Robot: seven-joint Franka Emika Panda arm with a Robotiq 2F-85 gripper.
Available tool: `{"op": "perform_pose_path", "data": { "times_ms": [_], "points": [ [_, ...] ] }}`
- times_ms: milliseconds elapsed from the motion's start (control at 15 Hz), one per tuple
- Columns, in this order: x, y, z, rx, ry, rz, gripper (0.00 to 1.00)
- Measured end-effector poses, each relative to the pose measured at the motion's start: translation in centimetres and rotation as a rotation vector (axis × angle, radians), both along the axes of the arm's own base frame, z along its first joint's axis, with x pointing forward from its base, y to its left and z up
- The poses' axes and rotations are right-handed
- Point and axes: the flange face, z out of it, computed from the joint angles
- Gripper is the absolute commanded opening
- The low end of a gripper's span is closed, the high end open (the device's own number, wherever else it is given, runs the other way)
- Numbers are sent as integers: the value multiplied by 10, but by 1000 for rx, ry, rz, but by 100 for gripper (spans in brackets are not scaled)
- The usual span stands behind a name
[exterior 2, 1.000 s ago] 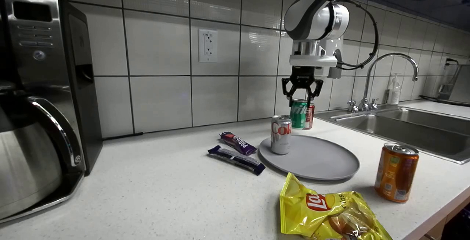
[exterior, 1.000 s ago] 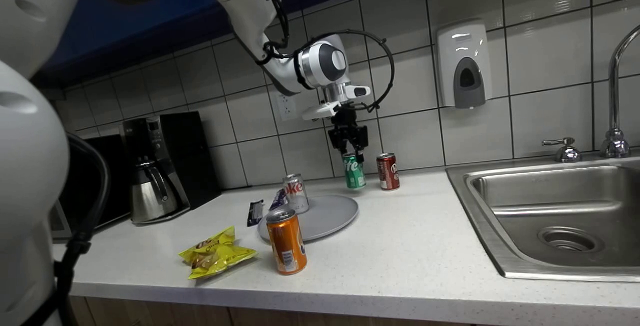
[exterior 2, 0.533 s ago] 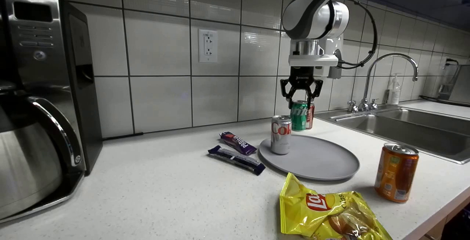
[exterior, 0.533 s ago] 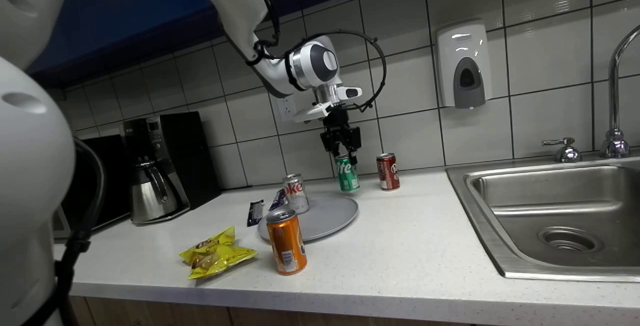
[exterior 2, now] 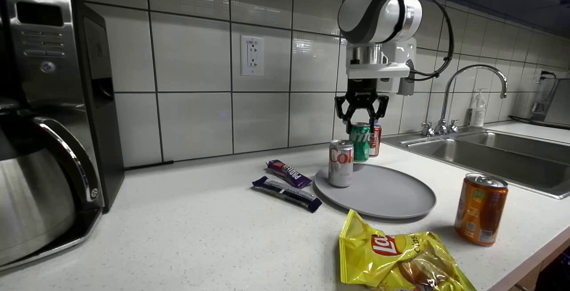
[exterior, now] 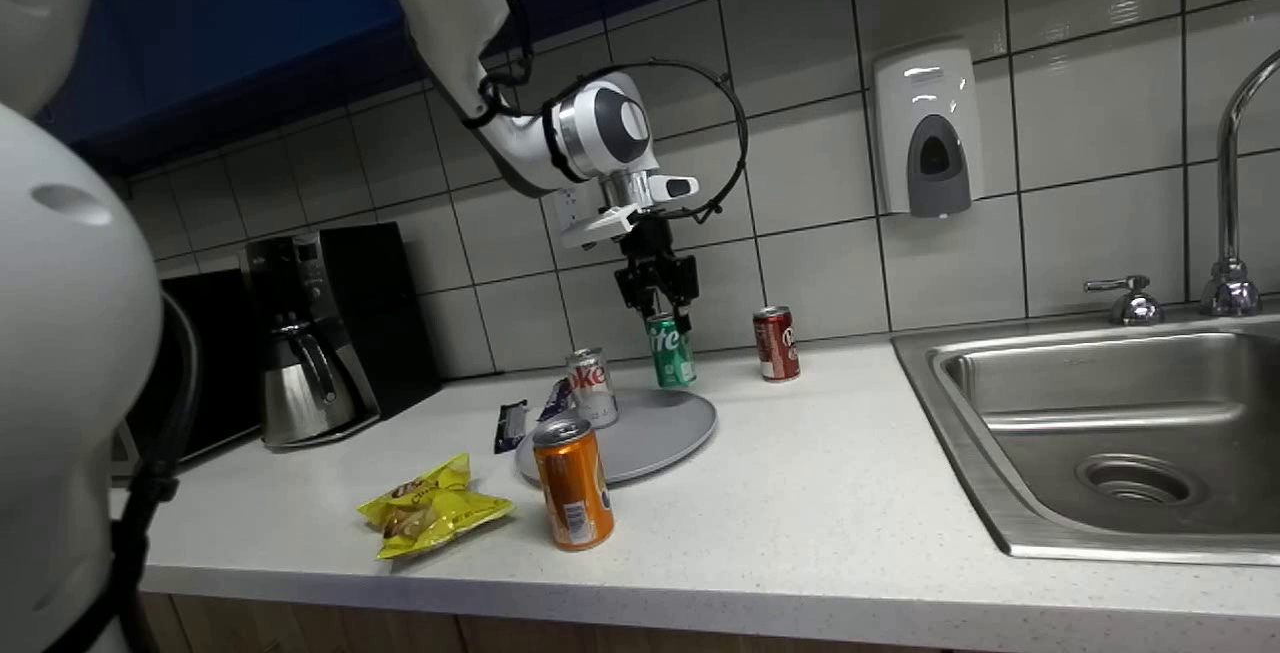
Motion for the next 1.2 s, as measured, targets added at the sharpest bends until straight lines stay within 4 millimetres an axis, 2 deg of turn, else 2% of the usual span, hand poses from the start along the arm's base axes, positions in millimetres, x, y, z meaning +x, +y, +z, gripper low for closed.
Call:
{"op": "perform_pose_path", "data": {
  "times_ms": [333,1200],
  "points": [
    [-13,13,-1,4,17,22,38],
    [-30,22,-16,13,59,12,38]
  ]
}}
